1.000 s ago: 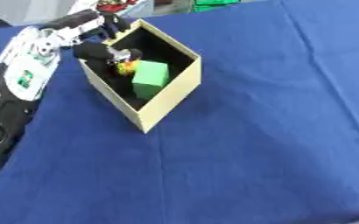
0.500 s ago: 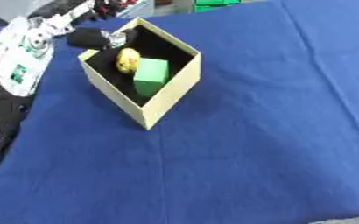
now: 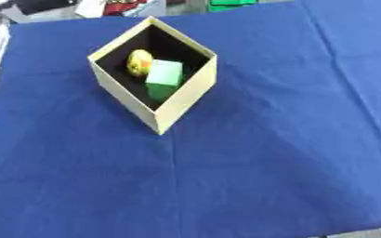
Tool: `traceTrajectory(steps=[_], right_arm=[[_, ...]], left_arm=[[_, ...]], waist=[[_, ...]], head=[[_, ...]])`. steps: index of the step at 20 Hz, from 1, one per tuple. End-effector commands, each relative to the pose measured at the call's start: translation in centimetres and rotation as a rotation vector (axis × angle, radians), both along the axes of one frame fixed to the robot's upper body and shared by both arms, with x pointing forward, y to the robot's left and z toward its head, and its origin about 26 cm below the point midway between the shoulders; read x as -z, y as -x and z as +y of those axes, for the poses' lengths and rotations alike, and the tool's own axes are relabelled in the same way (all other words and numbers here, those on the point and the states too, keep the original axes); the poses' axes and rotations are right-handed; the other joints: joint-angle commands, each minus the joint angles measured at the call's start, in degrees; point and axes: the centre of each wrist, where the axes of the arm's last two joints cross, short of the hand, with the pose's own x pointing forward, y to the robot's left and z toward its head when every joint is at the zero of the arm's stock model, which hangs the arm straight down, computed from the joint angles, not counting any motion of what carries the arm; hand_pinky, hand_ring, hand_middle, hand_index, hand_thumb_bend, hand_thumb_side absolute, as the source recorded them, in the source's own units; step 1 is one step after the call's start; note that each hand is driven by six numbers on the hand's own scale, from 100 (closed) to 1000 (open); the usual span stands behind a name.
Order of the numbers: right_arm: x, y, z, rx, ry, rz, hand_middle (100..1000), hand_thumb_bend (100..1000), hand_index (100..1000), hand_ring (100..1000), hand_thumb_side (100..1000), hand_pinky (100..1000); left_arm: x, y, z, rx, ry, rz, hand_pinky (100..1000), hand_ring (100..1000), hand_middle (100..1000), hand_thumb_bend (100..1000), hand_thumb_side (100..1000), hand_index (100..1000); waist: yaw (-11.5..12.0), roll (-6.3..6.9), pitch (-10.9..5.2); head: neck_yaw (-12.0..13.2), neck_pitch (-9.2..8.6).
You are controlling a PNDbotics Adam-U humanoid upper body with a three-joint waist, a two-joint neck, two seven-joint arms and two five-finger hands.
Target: Pick up objects on the table and place them in the box.
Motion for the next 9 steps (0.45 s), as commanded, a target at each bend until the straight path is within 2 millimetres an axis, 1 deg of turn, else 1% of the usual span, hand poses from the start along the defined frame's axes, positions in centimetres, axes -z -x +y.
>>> traceTrajectory(steps=[1,3,4,5,6,7,9], right_arm=[[-1.1,0.5,-0.6,0.026,0.013,-0.044,585,100,802,601,780,808],[-1.2,0.5,-0.5,0.026,0.012,-0.047,586,100,802,601,779,808],[-1.2,0.5,-0.5,0.027,0.011,-0.049,586,100,802,602,779,808],[-1.3,0.5,-0.5,0.027,0.010,-0.052,586,100,801,602,779,808],[-1.3,0.5,-0.4,0.025,0.009,-0.054,586,100,801,602,779,808],[-1.3,0.6,-0.4,0.025,0.010,-0.056,586,100,801,602,778,808],[-1.4,0.6,-0.4,0.028,0.009,-0.058,586,100,801,602,778,808]], left_arm=[[-2.1,3.4,1.2,-0.011,0.123,-0.144,701,671,665,288,616,813],[-1.7,5.1,1.5,-0.020,0.216,-0.202,693,662,659,287,653,813],[-1.3,5.9,1.6,-0.024,0.270,-0.230,692,661,657,261,732,814],[-0.9,6.7,1.7,-0.024,0.324,-0.256,691,659,655,273,712,813],[-0.5,7.3,1.8,-0.027,0.372,-0.275,692,659,653,264,741,814],[0.0,7.5,2.1,-0.034,0.414,-0.293,695,660,651,261,776,812],[1.1,7.7,2.7,-0.048,0.479,-0.322,697,660,649,252,812,811]], waist=[[0.3,-0.42,-1.52],[0.6,-0.67,-1.52],[0.8,-0.84,-1.48],[0.9,-0.99,-1.43],[0.9,-1.11,-1.38],[1.0,-1.24,-1.32],[1.2,-1.45,-1.22]], head=[[-0.5,0.53],[-0.5,0.68],[-0.5,0.74],[-0.4,0.79],[-0.2,0.81],[0.0,0.75],[0.3,0.61]])
